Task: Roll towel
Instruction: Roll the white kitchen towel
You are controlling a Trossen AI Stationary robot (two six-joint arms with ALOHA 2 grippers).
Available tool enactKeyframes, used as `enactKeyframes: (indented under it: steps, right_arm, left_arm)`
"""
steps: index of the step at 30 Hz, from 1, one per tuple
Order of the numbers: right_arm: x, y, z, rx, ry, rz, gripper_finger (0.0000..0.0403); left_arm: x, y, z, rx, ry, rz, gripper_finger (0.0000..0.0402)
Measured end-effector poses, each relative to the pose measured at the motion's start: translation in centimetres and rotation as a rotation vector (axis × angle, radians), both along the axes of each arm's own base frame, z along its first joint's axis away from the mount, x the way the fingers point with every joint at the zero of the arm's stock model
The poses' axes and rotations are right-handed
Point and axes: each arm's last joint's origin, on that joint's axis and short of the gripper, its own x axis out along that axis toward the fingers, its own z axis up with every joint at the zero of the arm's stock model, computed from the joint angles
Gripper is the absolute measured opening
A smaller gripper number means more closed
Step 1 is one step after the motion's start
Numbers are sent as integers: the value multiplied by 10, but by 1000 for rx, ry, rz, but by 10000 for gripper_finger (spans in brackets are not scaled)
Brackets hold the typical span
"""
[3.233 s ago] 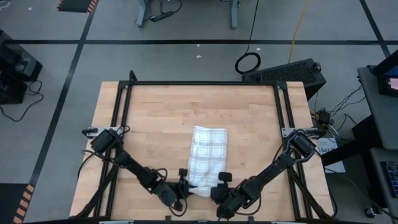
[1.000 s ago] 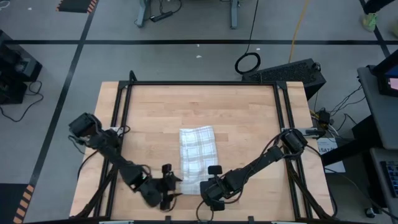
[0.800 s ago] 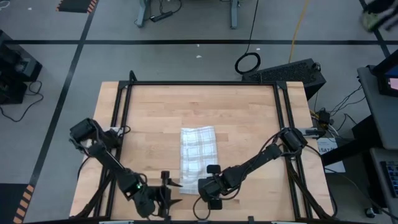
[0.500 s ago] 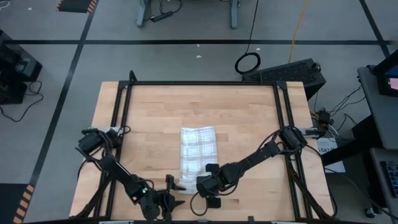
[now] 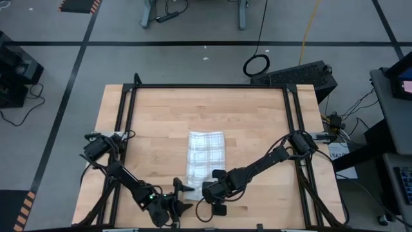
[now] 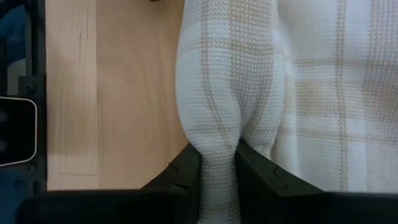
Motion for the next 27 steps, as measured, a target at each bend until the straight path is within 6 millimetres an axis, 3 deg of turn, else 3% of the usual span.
enactKeyframes:
  steps: [5,8,15,22,27]
  right_arm:
    - [0,-1,0,2,3,-12,68]
    - [0,-1,0,7,4,-26,68]
    - [1,-1,0,22,8,-70,68]
    - [0,0,0,20,7,-102,69]
    - [-7,11,8,-92,-67,-84,97]
  left_arm:
    - [0,5,-4,-6,33,31,358]
    - [-1,6,-5,-40,42,62,334]
    - [-2,8,-6,-40,57,78,227]
    - [-3,6,-6,-76,65,68,57]
    - [4,15,-8,-246,122,118,41]
